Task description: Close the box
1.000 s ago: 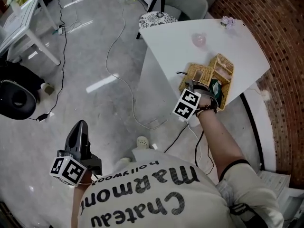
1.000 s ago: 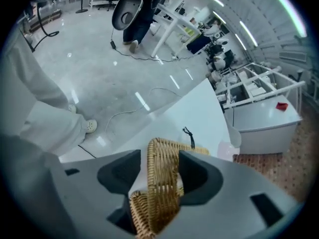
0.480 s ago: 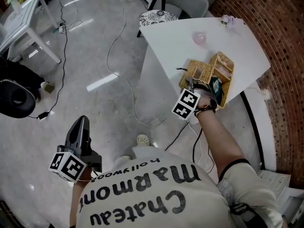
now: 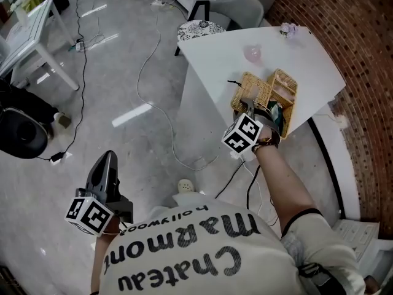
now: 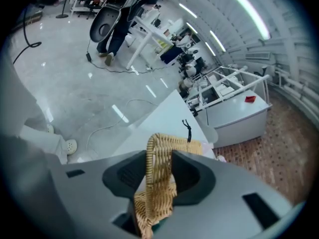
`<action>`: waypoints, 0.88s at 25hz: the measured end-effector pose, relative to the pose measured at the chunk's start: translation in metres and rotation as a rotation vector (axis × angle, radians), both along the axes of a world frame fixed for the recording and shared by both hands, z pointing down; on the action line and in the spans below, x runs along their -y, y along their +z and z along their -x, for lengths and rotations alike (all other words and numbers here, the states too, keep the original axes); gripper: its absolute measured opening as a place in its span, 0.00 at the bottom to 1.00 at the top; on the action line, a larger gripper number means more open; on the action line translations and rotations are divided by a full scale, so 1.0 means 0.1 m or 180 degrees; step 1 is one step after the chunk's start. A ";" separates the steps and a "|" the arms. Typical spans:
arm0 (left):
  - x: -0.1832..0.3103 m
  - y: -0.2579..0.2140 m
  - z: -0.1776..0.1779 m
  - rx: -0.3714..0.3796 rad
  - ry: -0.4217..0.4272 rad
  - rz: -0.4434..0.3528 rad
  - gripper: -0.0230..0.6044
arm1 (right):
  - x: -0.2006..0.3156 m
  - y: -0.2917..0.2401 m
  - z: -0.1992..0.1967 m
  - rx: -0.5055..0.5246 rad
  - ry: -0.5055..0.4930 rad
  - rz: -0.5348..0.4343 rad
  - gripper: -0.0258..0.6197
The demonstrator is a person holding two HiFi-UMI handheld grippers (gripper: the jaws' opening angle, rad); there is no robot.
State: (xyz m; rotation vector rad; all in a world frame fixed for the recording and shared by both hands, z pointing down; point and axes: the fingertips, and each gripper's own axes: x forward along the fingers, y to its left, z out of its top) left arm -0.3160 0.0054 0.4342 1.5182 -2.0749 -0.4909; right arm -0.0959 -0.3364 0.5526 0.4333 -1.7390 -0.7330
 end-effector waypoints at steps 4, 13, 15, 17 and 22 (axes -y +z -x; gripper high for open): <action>-0.03 -0.06 -0.01 0.0034 0.0035 -0.0012 0.04 | -0.01 -0.20 -0.04 0.0389 0.0267 0.0086 0.28; 0.01 -0.17 0.01 0.0126 0.0104 -0.0035 0.04 | -0.02 -0.43 -0.10 0.0896 0.0537 0.0106 0.25; 0.03 -0.20 0.01 0.0136 0.0130 -0.0039 0.04 | -0.02 -0.49 -0.12 0.1010 0.0626 0.0127 0.25; 0.06 -0.22 -0.01 0.0146 0.0153 -0.0039 0.04 | 0.00 -0.54 -0.15 0.1158 0.0742 0.0167 0.25; 0.11 -0.23 -0.04 0.0180 0.0212 -0.0040 0.04 | 0.02 -0.62 -0.23 0.1492 0.0961 0.0227 0.24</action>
